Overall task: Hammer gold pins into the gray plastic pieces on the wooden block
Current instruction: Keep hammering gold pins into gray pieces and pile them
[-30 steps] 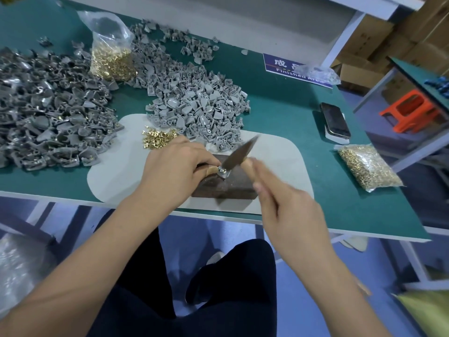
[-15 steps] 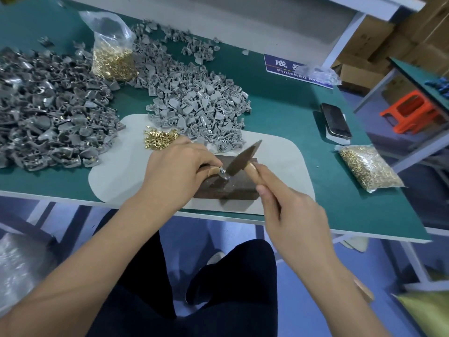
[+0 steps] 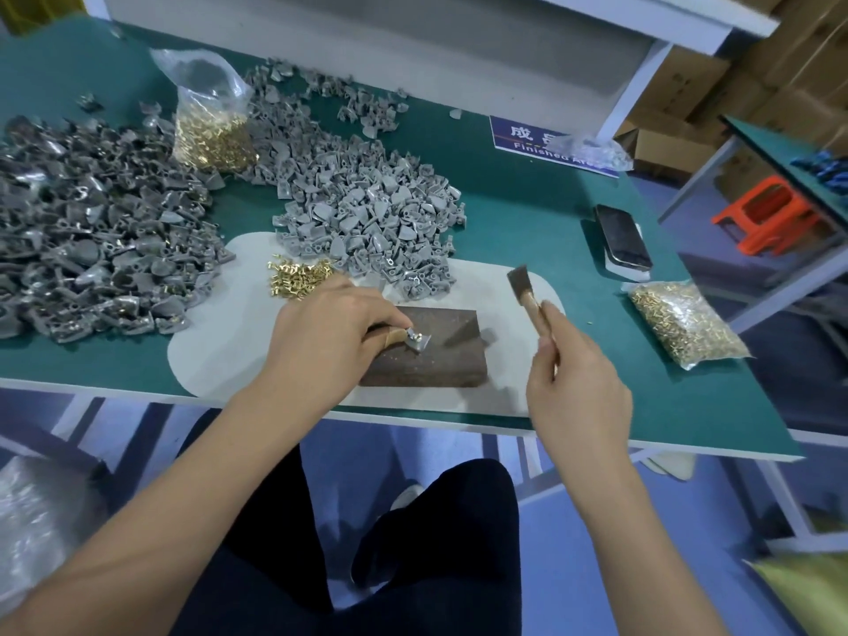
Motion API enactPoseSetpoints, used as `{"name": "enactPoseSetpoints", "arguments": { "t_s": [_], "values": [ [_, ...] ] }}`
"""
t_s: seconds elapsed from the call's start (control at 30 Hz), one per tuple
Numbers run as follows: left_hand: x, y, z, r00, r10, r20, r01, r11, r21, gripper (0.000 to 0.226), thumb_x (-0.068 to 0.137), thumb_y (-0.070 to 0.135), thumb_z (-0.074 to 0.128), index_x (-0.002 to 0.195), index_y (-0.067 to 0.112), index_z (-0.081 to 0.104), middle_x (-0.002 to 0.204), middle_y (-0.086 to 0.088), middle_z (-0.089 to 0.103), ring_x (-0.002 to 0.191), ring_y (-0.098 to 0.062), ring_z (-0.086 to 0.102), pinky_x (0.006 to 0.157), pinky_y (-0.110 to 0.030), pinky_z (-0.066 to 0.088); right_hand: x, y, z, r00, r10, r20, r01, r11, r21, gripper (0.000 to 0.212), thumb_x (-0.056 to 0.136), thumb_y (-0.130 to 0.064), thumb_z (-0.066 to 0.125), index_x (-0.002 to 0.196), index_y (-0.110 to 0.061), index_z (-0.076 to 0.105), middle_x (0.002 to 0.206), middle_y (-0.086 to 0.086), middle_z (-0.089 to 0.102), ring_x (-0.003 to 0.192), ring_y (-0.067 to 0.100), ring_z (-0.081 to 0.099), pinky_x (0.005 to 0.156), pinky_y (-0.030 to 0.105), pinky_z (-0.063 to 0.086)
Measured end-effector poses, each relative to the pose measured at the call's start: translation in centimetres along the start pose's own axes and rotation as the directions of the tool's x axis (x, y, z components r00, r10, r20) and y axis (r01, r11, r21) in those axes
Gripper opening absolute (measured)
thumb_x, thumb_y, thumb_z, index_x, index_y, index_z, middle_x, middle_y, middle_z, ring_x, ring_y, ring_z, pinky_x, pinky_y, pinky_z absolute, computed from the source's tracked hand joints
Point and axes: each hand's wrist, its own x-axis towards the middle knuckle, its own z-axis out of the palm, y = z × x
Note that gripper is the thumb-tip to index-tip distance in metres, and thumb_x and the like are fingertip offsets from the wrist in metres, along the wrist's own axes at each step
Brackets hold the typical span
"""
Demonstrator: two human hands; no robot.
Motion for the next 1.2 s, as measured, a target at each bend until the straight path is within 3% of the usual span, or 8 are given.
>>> {"name": "enactPoseSetpoints", "arguments": {
  "t_s": [0.13, 0.23, 0.33, 0.43, 0.67, 0.77, 0.9, 1.2],
  "values": [
    [-0.5, 0.3, -0.1, 0.997, -0.056, 0.058, 0.057, 0.998, -0.02, 0.009, 0.09, 0.049, 0.07, 0.097, 0.045, 0.074, 0.093, 0.027, 0.067, 0.095, -0.008, 0.049, 0.059, -0.027, 0.036, 1.1, 1.3, 1.3, 0.987, 0.129, 0.096, -0.109, 0.975, -0.192, 0.055, 0.101, -0.014, 0.045, 0.151, -0.037, 0.045, 0.119, 0.006, 0.061, 0.105, 0.035, 0.051, 0.078, 0.04, 0.039],
    [-1.5, 0.6, -0.1, 0.995, -0.09, 0.038, 0.092, 0.995, -0.037, 0.007, 0.092, 0.044, 0.067, 0.098, 0.042, 0.07, 0.097, 0.028, 0.065, 0.1, -0.006, 0.049, 0.06, -0.026, 0.037, 0.8, 0.4, 2.1, 0.991, 0.107, 0.083, -0.078, 0.952, -0.295, 0.053, 0.102, -0.022, 0.049, 0.151, -0.04, 0.043, 0.128, 0.004, 0.059, 0.113, 0.033, 0.042, 0.091, 0.042, 0.034],
    [-3.1, 0.6, -0.2, 0.987, -0.158, -0.029, 0.154, 0.981, -0.119, 0.006, 0.089, 0.036, 0.067, 0.094, 0.039, 0.066, 0.093, 0.024, 0.062, 0.098, -0.003, 0.052, 0.067, -0.029, 0.046, 0.3, -1.9, 2.9, 0.992, -0.116, -0.053, 0.116, 0.993, 0.007, 0.033, 0.102, -0.024, 0.053, 0.132, -0.025, 0.067, 0.123, 0.007, 0.064, 0.113, 0.035, 0.048, 0.096, 0.046, 0.04],
    [-4.4, -1.1, -0.9, 0.962, -0.252, -0.104, 0.237, 0.961, -0.14, 0.007, 0.086, 0.033, 0.068, 0.09, 0.037, 0.063, 0.094, 0.024, 0.062, 0.094, -0.004, 0.054, 0.067, -0.029, 0.046, -0.6, -6.1, 4.2, 0.9, -0.398, -0.18, 0.427, 0.887, 0.174, 0.026, 0.1, -0.025, 0.054, 0.117, -0.021, 0.074, 0.108, -0.001, 0.069, 0.102, 0.028, 0.055, 0.093, 0.044, 0.046],
    [-6.1, -8.0, -4.2, 0.895, -0.363, -0.26, 0.358, 0.931, -0.071, 0.016, 0.081, 0.041, 0.054, 0.086, 0.03, 0.064, 0.097, 0.015, 0.063, 0.103, -0.018, 0.055, 0.088, -0.038, 0.042, -0.3, -16.2, 8.7, 0.771, -0.623, 0.132, 0.577, 0.771, 0.269, 0.029, 0.095, -0.042, 0.061, 0.118, -0.029, 0.072, 0.101, -0.011, 0.07, 0.104, 0.02, 0.057, 0.094, 0.041, 0.042],
    [-7.0, -11.2, -5.5, 0.858, -0.393, -0.331, 0.426, 0.904, 0.029, 0.014, 0.083, 0.04, 0.06, 0.083, 0.028, 0.066, 0.105, 0.011, 0.063, 0.114, -0.021, 0.053, 0.091, -0.038, 0.035, 0.2, -20.4, 11.2, 0.724, -0.657, 0.21, 0.588, 0.747, 0.311, 0.024, 0.097, -0.04, 0.062, 0.116, -0.03, 0.072, 0.098, -0.012, 0.071, 0.102, 0.019, 0.058, 0.094, 0.039, 0.042],
    [-7.9, -14.4, -6.6, 0.802, -0.438, -0.406, 0.491, 0.871, 0.031, 0.009, 0.082, 0.029, 0.075, 0.083, 0.021, 0.071, 0.109, 0.004, 0.065, 0.116, -0.029, 0.053, 0.093, -0.045, 0.042, -0.2, -24.6, 14.0, 0.702, -0.659, 0.269, 0.52, 0.733, 0.439, 0.017, 0.093, -0.034, 0.069, 0.108, -0.031, 0.075, 0.093, -0.012, 0.073, 0.089, 0.016, 0.063, 0.084, 0.04, 0.053],
    [-7.1, -16.5, -8.2, 0.783, -0.44, -0.439, 0.498, 0.867, 0.018, 0.01, 0.087, 0.031, 0.078, 0.089, 0.022, 0.074, 0.109, 0.003, 0.065, 0.115, -0.029, 0.055, 0.096, -0.047, 0.044, 0.2, -27.0, 14.0, 0.79, -0.569, 0.229, 0.419, 0.774, 0.475, 0.02, 0.098, -0.035, 0.065, 0.116, -0.032, 0.073, 0.102, -0.013, 0.072, 0.094, 0.011, 0.064, 0.083, 0.034, 0.053]
  ]
}}
